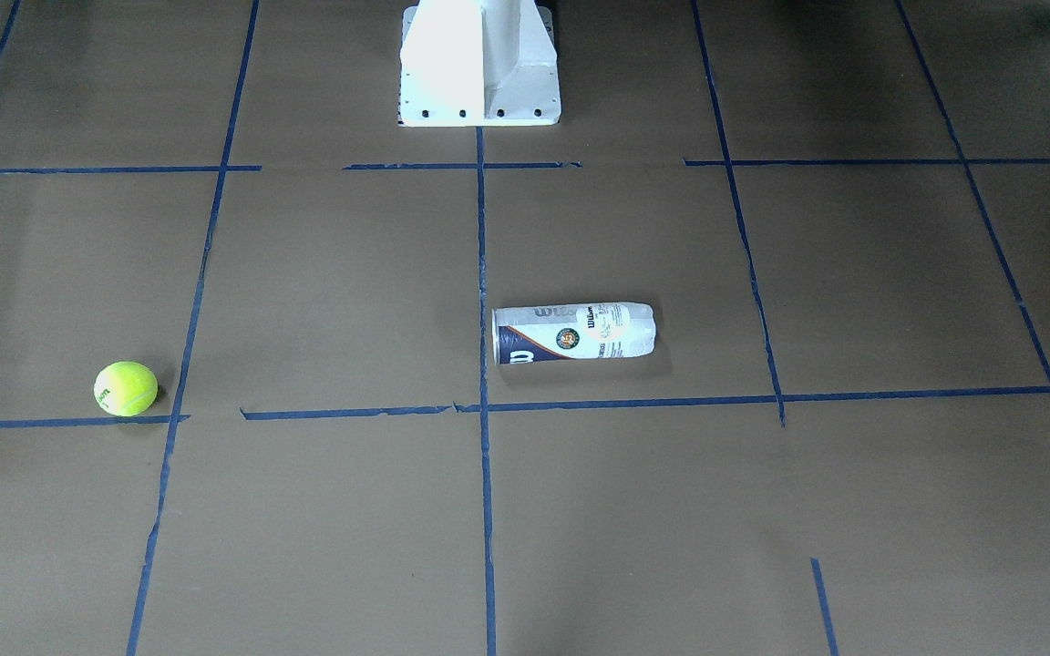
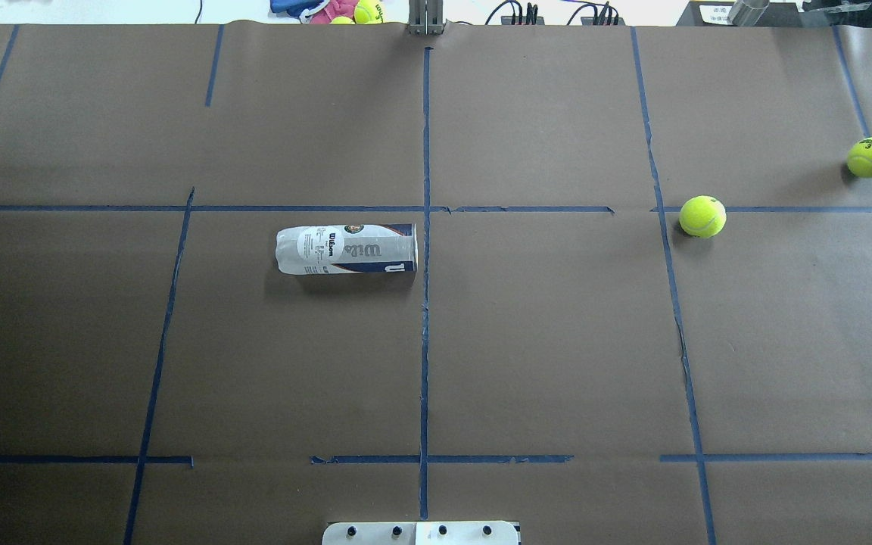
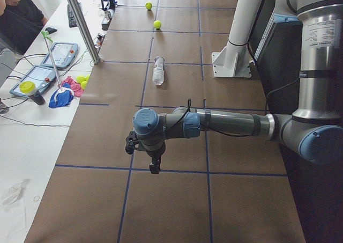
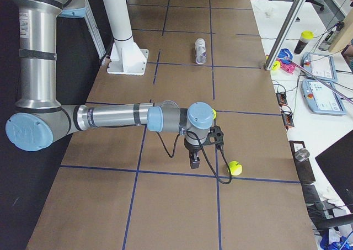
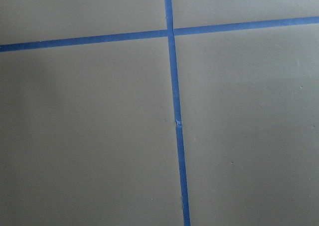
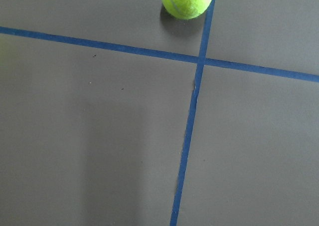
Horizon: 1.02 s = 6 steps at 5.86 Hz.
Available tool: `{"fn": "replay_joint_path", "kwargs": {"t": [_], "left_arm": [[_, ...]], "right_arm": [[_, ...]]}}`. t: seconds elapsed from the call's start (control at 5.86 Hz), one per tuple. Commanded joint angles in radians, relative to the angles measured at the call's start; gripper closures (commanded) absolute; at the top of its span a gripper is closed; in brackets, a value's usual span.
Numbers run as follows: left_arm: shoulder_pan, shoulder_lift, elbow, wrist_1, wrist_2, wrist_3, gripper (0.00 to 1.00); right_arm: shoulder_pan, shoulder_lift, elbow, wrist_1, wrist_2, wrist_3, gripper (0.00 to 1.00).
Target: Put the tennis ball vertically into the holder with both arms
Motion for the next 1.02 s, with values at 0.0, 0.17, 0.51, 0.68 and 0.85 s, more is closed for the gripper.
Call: {"fn": "replay_joint_path", "kwargs": {"t": [0.0, 0.17, 0.51, 0.68, 0.85], "left_arm": [[0.0, 0.006, -0.001, -0.006, -0.001, 0.008, 0.0], [0.0, 0.006, -0.003, -0.008, -0.001, 0.008, 0.0], [0.014, 0.006, 0.002, -0.18, -0.001, 0.0, 0.0], [0.055, 0.003, -0.007, -0.225, -0.001, 0.0, 0.0], [0.13, 0.002, -0.012, -0.332, -0.001, -0.003, 0.0]], "right_arm": [[0.0, -0.009, 0.004, 0.0, 0.003, -0.002, 0.0], [0.0, -0.009, 0.006, 0.0, 0.005, -0.001, 0.0], [0.0, -0.006, 0.007, 0.001, 0.006, -0.003, 0.0], [0.0, -0.006, 0.01, 0.0, 0.006, -0.001, 0.0], [0.0, -0.006, 0.013, 0.0, 0.006, -0.001, 0.0]]}}
